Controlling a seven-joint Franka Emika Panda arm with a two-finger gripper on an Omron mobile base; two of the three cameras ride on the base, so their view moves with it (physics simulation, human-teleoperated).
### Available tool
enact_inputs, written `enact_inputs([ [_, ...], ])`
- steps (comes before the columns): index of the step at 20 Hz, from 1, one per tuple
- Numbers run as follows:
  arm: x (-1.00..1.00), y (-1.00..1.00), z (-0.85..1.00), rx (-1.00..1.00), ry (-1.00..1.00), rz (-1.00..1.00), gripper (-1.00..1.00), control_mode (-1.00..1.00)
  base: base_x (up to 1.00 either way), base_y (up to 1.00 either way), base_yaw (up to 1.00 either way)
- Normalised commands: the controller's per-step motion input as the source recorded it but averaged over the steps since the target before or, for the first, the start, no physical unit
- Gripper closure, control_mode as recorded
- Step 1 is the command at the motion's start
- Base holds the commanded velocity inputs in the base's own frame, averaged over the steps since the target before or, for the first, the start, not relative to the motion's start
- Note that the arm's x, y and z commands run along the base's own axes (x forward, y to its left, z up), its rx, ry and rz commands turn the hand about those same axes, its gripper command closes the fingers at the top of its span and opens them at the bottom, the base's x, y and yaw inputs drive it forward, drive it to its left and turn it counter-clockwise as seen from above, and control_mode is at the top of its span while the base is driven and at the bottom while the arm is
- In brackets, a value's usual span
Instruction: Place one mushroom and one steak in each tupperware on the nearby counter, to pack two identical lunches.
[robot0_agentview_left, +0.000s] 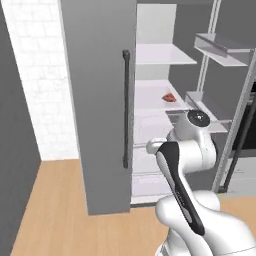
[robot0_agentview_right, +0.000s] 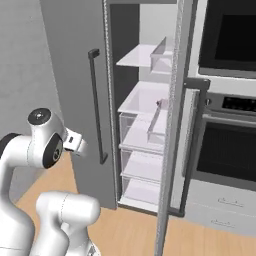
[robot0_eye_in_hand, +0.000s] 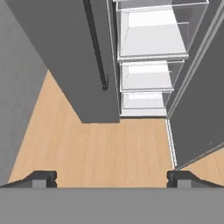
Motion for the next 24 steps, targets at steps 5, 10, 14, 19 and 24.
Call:
enact_inputs([
  [5, 0.0, 0.0, 0.0, 0.0, 0.0, 0.0, -1.0, 1.0, 0.18, 0.03, -0.39],
  [10, 0.0, 0.0, 0.0, 0.0, 0.0, 0.0, -1.0, 1.0, 0.9, 0.0, -0.04],
  [14, 0.0, 0.0, 0.0, 0.0, 0.0, 0.0, -1.0, 1.0, 0.86, -0.01, -0.18],
  [19, 0.0, 0.0, 0.0, 0.0, 0.0, 0.0, -1.0, 1.0, 0.45, -0.24, -0.31],
  [24, 0.0, 0.0, 0.0, 0.0, 0.0, 0.0, -1.0, 1.0, 0.41, 0.02, -0.04],
])
